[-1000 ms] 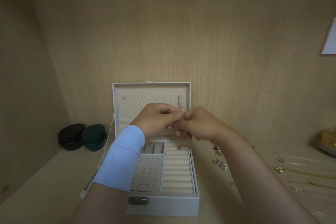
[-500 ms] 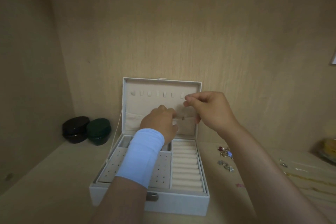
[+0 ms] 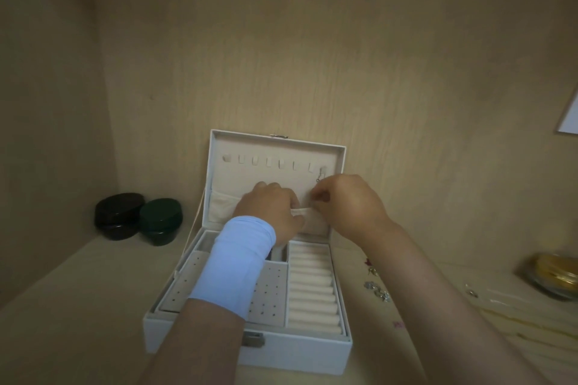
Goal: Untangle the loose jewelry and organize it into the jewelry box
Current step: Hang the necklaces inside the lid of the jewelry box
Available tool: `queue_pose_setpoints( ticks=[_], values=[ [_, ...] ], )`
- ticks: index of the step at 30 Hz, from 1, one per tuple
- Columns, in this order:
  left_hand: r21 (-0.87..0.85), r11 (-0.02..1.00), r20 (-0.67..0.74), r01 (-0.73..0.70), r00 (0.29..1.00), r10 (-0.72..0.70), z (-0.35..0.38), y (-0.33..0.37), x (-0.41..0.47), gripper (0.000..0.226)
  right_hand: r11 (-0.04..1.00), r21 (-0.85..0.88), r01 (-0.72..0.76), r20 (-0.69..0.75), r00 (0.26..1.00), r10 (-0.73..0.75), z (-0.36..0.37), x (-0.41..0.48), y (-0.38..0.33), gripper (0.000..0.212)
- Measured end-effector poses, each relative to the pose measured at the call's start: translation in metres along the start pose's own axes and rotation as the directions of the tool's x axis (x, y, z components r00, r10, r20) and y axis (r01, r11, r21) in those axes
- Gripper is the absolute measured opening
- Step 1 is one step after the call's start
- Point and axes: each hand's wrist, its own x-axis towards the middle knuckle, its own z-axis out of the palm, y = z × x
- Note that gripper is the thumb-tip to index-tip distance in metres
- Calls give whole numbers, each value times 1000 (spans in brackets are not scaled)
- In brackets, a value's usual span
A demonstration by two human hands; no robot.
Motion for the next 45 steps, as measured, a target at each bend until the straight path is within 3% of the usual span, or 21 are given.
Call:
queue_pose_setpoints(
  ticks=[4, 10, 14, 16, 21, 25, 32, 45],
  values=[
    [57, 998, -25, -7, 1000, 8, 1, 7, -2, 38, 999, -38, 38, -108, 993, -42, -5, -7, 3, 21],
    [72, 997, -18, -8, 1000, 10, -5, 16, -17, 46, 991, 43, 129, 142, 981, -134, -8, -29, 10, 31],
    [55, 998, 41, -12, 999, 10, -8, 21, -39, 46, 988, 116, 104, 71, 991, -112, -19, -52, 10, 34],
    [65, 998, 66, -9, 998, 5, -11, 21, -56, 48, 988, 134, 71, 127, 988, -88, -23, -68, 5, 35],
    [127, 991, 96, 31, 994, -43, -21, 1, -104, 55, 963, 261, -63, 357, 934, -35, -24, -111, -13, 72],
    [173, 978, 130, 118, 981, -142, -20, -18, -136, 61, 964, 241, -114, 491, 871, -20, -8, -139, -23, 105],
    [212, 965, 199, 152, 960, -195, -1, -12, -155, 55, 953, 273, -129, 465, 885, -13, 13, -161, -26, 101],
    [243, 967, 239, 72, 962, -132, 2, 40, -198, 57, 988, 152, -30, 481, 875, -48, -36, -220, 0, 85]
  ],
)
